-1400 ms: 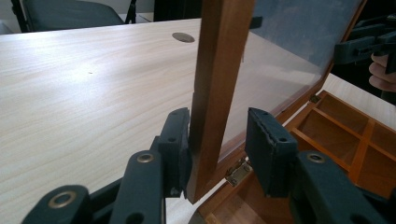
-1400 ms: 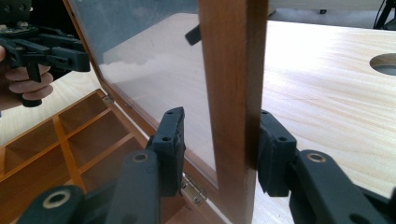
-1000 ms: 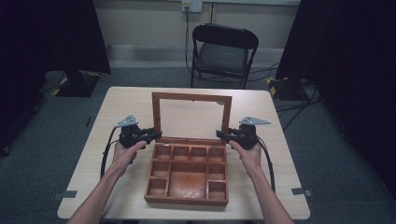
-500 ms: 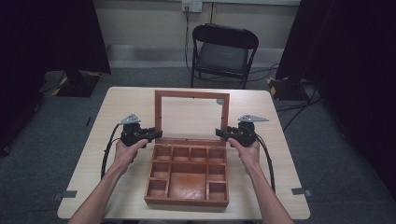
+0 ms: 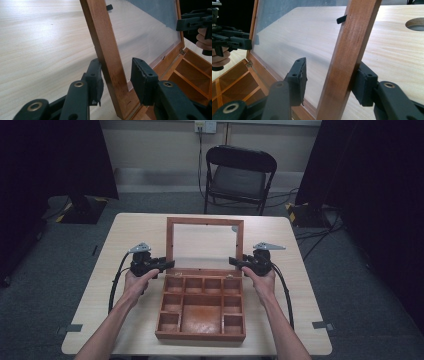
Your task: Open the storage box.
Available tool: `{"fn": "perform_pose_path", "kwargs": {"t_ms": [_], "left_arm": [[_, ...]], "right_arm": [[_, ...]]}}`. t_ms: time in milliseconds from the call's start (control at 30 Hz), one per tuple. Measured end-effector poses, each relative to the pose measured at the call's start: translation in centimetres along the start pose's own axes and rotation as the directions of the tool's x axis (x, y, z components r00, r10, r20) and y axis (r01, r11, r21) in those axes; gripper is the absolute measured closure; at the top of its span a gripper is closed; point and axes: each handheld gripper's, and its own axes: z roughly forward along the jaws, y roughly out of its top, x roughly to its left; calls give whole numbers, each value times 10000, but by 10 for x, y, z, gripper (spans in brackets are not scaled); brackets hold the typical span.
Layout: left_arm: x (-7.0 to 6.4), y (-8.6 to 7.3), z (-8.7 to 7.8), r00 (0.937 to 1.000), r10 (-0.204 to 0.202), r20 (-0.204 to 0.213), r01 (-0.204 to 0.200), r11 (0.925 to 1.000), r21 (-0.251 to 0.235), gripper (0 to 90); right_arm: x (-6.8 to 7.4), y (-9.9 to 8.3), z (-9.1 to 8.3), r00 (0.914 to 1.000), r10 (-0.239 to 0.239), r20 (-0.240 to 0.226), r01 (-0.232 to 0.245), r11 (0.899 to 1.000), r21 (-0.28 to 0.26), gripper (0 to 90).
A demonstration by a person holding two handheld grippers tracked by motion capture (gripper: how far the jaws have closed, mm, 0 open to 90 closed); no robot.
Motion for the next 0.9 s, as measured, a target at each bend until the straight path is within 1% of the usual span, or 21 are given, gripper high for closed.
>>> {"fn": "perform_pose_path", "kwargs": {"t_ms": [133, 200, 433, 500, 567, 633, 733, 800, 833, 867, 900], "left_arm": [[2, 0, 0, 10000, -52, 80, 52, 10000, 43, 609], [2, -1, 1, 9998, -163, 125, 163, 9999, -2, 602], [3, -2, 3, 9999, -114, 98, 112, 9998, 177, 576], [3, -3, 4, 9997, -193, 125, 191, 9996, 186, 567], [3, -3, 4, 9999, -132, 108, 130, 9996, 246, 558], [3, -3, 5, 9997, -206, 137, 203, 9995, 227, 548], [3, -4, 7, 9996, -185, 195, 178, 9992, 351, 499], [1, -4, 10, 9999, -132, 48, 129, 9987, 494, 460], [1, -4, 10, 9999, -132, 48, 129, 9987, 494, 454], [2, -4, 11, 9999, -128, 22, 126, 9980, 620, 454], [3, -5, 11, 9997, -210, 80, 205, 9980, 597, 452]], "right_arm": [[-1, 0, 1, 10000, -20, -16, 20, 10000, 37, 496], [-1, 0, 2, 10000, -2, 1, 2, 10000, 42, 488], [-1, -3, 7, 9998, 174, 112, -175, 9998, 71, 451], [-1, -3, 8, 9998, 170, 121, -171, 9998, 104, 442], [-2, -4, 9, 9997, 218, 126, -220, 9997, 133, 437], [-2, -4, 10, 9996, 244, 153, -246, 9996, 151, 428], [-1, -5, 12, 9994, 230, 255, -236, 9994, 240, 389], [-1, -6, 14, 9993, 226, 308, -235, 9993, 292, 368], [-1, -6, 14, 9993, 226, 308, -235, 9993, 292, 368], [-1, -6, 15, 9991, 282, 313, -292, 9991, 309, 359], [-1, -7, 17, 9990, 300, 320, -310, 9989, 340, 348]]}}
